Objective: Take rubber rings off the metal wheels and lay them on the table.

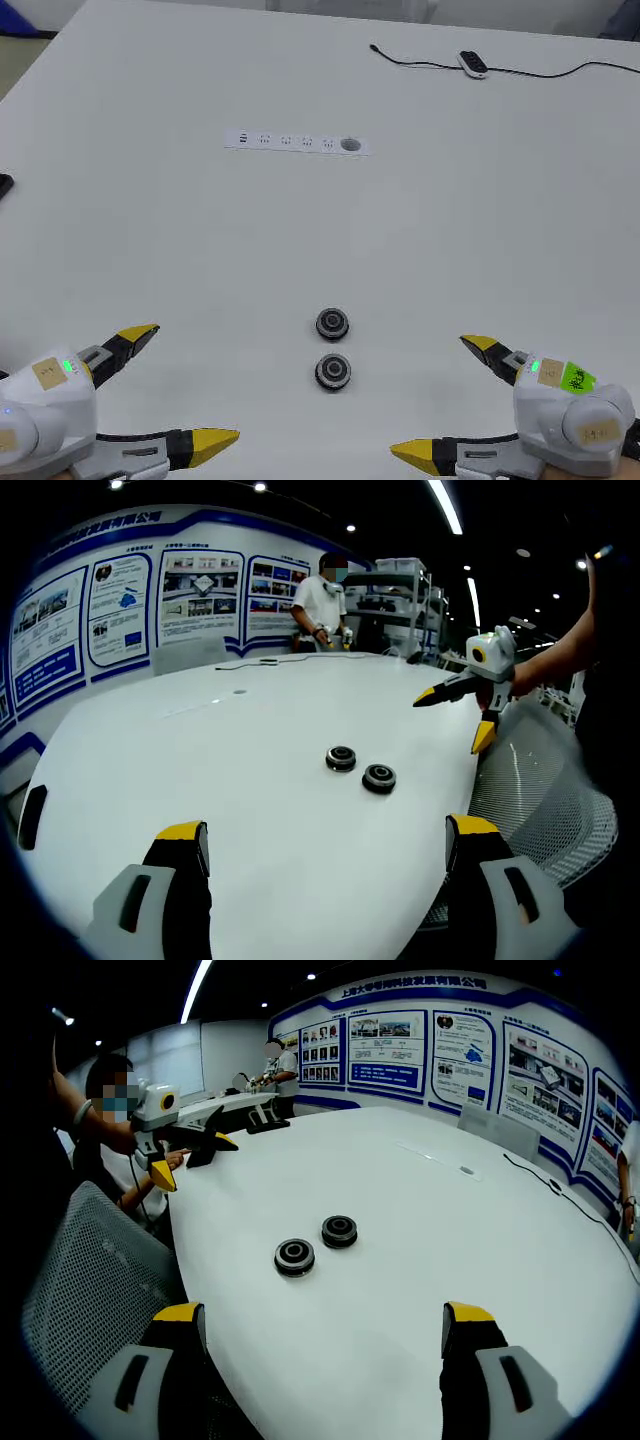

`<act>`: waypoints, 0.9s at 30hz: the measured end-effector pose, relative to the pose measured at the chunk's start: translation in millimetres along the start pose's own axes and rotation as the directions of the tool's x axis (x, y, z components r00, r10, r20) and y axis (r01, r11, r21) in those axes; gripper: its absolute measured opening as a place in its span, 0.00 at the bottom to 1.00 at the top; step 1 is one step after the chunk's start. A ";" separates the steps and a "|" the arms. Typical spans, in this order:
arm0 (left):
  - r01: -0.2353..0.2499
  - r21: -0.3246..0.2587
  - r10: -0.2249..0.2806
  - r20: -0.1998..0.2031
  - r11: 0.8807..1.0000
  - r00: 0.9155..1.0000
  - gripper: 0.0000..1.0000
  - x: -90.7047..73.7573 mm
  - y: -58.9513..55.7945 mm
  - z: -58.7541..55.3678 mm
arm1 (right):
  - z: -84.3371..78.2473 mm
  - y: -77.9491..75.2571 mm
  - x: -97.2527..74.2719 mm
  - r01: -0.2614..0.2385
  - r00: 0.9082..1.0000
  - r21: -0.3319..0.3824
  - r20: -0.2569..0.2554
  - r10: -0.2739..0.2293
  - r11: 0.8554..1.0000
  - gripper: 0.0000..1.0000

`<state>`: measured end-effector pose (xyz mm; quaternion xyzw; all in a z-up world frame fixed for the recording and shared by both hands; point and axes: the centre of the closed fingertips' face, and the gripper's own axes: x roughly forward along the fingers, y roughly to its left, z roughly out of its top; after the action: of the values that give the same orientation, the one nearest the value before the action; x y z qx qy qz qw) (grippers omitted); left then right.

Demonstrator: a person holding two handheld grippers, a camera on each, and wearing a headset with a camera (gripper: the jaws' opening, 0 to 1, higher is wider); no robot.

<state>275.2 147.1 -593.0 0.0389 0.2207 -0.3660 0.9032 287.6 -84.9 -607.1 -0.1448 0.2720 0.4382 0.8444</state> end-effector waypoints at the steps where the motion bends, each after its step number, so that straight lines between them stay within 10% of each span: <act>1: 0.000 -0.001 0.000 0.001 1.000 1.000 1.00 0.0 -0.1 0.3 | 0.3 -0.1 -0.1 0.000 1.000 0.000 0.001 0.000 1.000 0.99; 27: 0.029 0.009 -0.029 -0.020 1.000 0.999 0.96 9.6 -8.3 1.5 | -0.9 6.9 8.3 -0.023 1.000 0.025 -0.001 0.023 0.999 0.99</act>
<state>276.2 134.5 -595.0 0.0436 0.2284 -0.3797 0.8954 285.6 -75.9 -612.7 -0.1315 0.2798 0.4442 0.8409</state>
